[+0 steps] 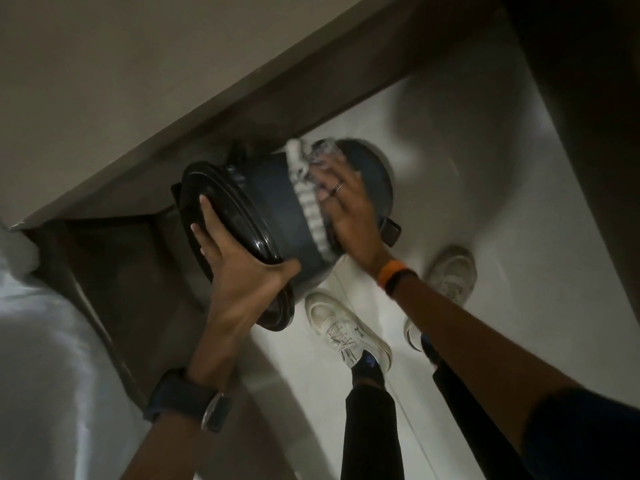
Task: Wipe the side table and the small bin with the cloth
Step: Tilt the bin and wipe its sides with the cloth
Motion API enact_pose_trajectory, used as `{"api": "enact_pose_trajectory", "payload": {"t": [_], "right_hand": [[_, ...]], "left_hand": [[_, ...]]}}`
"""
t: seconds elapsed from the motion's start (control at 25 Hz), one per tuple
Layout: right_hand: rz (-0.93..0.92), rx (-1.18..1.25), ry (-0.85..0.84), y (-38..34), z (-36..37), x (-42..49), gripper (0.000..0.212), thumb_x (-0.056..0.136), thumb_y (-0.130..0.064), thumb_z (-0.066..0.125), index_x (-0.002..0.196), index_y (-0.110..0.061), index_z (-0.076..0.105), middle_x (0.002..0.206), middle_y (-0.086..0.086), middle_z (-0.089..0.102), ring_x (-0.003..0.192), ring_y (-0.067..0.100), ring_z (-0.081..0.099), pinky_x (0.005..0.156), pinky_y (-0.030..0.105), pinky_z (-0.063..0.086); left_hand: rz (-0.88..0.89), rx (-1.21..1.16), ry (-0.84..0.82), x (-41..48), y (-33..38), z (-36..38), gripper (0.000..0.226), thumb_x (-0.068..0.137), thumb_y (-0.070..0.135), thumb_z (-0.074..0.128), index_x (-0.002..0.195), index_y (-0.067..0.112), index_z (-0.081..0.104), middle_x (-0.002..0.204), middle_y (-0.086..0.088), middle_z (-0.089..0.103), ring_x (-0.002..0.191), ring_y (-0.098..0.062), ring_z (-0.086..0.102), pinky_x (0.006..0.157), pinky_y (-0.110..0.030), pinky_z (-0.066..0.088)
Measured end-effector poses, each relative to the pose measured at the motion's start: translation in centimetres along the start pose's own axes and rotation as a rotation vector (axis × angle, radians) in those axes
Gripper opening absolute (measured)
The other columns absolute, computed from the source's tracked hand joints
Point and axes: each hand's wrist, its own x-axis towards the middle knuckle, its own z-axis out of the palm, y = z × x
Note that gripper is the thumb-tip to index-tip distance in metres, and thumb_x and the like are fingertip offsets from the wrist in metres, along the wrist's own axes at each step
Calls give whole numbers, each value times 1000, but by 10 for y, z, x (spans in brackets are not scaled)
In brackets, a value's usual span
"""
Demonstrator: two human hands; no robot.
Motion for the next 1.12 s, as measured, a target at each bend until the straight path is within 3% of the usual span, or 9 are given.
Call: {"api": "enact_pose_trajectory", "payload": {"t": [0.12,0.2,0.32,0.4,0.52,0.72,0.8,0.96,1.12], "right_hand": [[-185,50,-115,-5,-3,-40,37,104,-14,50,136,-17,67,160,11,53,158,17,32,137,40,2],[-58,51,-28,13,-21,-13,33,104,-2,52,131,-8,71,155,17,57,155,27,40,137,47,7],[291,431,152,33,-54,51,34,101,16,51,132,12,64,149,32,58,144,40,54,131,53,33],[515,656,189,37,-75,73,34,101,12,53,134,15,61,145,34,60,140,45,58,126,53,41],[509,594,151,26,-82,52,35,104,7,51,138,12,59,151,31,56,146,45,52,127,58,38],[-64,308,131,-3,-36,-53,42,110,-19,44,151,-24,50,170,-5,34,164,24,24,135,57,21],[-11,221,193,21,-43,-51,45,110,-12,40,154,-23,45,170,4,30,164,28,23,134,61,20],[386,318,374,47,-66,-5,39,111,3,40,148,1,50,167,19,37,159,33,33,132,57,27],[74,244,166,23,-48,-48,44,105,1,45,139,-20,61,165,8,41,161,33,29,133,65,15]], "left_hand": [[-79,-154,-47,7,14,-1,135,43,32,79,159,38,10,146,-7,51,126,-30,59,101,-56,54],[-127,-185,-10,13,20,-3,120,49,27,79,155,36,23,127,-1,62,109,-27,67,91,-55,59],[-44,-76,36,6,32,-4,122,55,39,86,157,44,18,153,-3,50,130,-26,58,110,-51,48],[96,141,-132,-10,38,6,139,58,44,92,157,53,-6,174,-4,5,157,-32,17,122,-52,20],[172,290,-207,-19,54,28,143,66,41,90,156,46,-21,170,-3,-26,156,-39,-15,121,-63,10],[137,356,-112,-6,84,39,140,68,53,86,159,37,-18,171,-21,-12,153,-54,6,119,-67,19],[118,380,-76,-15,80,39,139,64,53,84,159,39,-17,172,-22,-5,152,-52,17,118,-66,23],[3,300,-11,-28,69,38,136,64,41,82,160,38,-15,172,-14,14,147,-45,34,116,-59,33],[-109,199,33,-41,63,28,127,63,39,77,162,35,-2,152,-11,51,127,-39,57,106,-50,47]]}}
